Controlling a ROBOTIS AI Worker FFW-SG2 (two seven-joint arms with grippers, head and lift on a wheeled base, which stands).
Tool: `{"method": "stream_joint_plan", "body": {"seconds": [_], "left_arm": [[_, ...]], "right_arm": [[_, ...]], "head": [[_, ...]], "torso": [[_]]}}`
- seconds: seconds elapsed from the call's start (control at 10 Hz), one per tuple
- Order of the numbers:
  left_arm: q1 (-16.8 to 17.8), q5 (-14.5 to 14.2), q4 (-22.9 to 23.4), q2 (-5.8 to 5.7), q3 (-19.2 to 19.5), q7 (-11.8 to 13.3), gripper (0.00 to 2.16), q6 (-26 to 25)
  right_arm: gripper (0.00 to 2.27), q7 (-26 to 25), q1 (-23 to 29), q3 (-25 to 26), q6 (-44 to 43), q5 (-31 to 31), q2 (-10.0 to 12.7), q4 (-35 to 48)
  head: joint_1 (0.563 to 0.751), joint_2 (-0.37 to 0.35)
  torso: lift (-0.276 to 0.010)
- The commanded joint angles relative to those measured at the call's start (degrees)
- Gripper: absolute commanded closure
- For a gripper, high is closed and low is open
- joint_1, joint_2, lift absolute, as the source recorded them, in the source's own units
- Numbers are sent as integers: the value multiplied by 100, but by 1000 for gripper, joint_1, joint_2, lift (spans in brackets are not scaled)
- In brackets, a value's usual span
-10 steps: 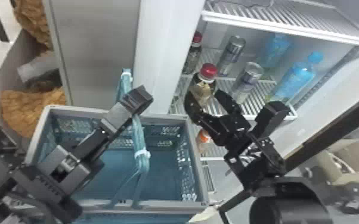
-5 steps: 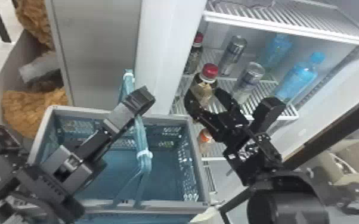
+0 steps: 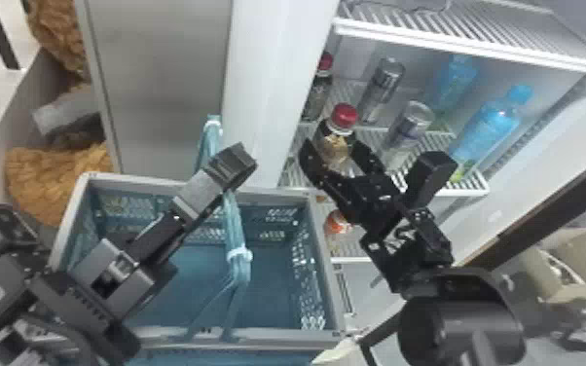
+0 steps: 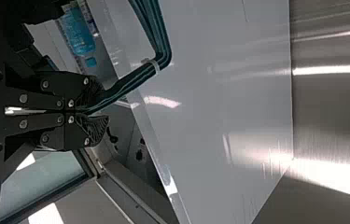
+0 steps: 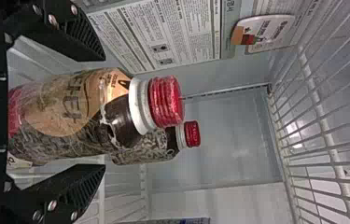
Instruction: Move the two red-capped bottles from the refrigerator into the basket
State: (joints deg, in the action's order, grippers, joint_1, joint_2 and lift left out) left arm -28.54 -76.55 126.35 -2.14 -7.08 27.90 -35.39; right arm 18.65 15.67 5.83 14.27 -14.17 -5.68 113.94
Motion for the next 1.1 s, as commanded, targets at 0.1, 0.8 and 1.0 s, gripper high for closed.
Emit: {"method": "stream_joint_plan", "body": {"seconds": [0.1,0.8,1.0], "left_arm": [[-15,0,0,-6,0,-4,1204,-5],[-15,-11,0,-6,-12,-4,1204,37],[-1,-23,0,-6,-46,-12,1204,23]], "right_arm": [[803,7,-77,0,7,-183,-21,-180],[1268,7,795,228,302,-217,-38,1269],[1268,16,1189,274,583,-514,-56,1874]], "head": [[695,-287],[695,-299],[695,-304]], "torso": [[0],[0],[0]]}}
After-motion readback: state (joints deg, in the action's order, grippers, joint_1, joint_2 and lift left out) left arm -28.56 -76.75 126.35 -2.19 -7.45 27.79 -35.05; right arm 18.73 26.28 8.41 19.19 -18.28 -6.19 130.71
